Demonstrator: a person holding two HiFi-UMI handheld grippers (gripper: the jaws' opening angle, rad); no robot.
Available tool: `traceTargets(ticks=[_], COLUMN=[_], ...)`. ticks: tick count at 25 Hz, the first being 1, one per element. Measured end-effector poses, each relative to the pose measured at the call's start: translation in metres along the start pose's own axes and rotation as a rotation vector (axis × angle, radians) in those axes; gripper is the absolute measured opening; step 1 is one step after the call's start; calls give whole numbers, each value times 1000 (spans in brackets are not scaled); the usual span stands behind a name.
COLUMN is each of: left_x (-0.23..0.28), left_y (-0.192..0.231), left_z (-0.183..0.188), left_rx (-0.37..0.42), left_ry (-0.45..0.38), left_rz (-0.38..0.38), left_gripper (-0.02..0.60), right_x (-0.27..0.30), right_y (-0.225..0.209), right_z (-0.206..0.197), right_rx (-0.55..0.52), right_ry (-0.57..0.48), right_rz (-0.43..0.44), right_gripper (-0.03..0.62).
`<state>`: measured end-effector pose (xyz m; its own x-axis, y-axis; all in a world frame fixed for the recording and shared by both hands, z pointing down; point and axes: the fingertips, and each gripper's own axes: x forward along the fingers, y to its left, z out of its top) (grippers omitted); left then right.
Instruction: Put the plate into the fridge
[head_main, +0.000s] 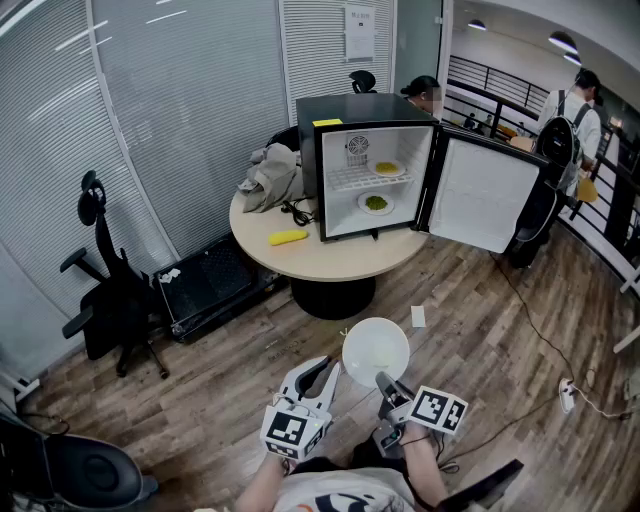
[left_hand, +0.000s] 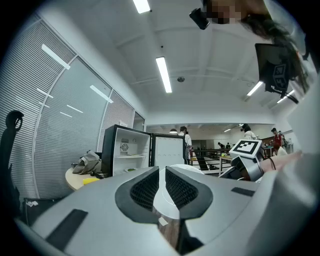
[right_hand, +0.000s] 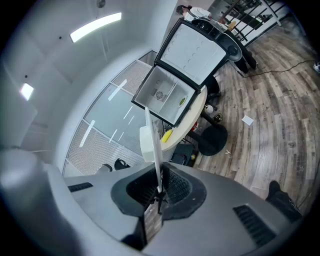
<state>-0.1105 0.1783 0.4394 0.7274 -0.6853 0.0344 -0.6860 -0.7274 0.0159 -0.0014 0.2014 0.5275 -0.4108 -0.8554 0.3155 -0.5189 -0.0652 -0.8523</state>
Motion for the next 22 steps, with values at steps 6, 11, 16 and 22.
traceTargets(ticks=[6,11,16,22], left_x=[1,-6,-5,9], left_y=[4,4,8,14], left_z=[-4,-5,-9,-11], left_rx=[-8,15,-4,-12], left_ry=[3,17,27,35], left_rz=[-2,-7,2,18], left_gripper=[48,48,48,48], right_x=[4,4,6,17], right_y=[0,-1,-5,-14], right_z=[-1,-7,-8,8], right_rx=[4,27,39,49], right_ry=[-7,-21,-17,-6], right_rz=[0,-1,-1,-9], right_gripper=[28,29,29,29])
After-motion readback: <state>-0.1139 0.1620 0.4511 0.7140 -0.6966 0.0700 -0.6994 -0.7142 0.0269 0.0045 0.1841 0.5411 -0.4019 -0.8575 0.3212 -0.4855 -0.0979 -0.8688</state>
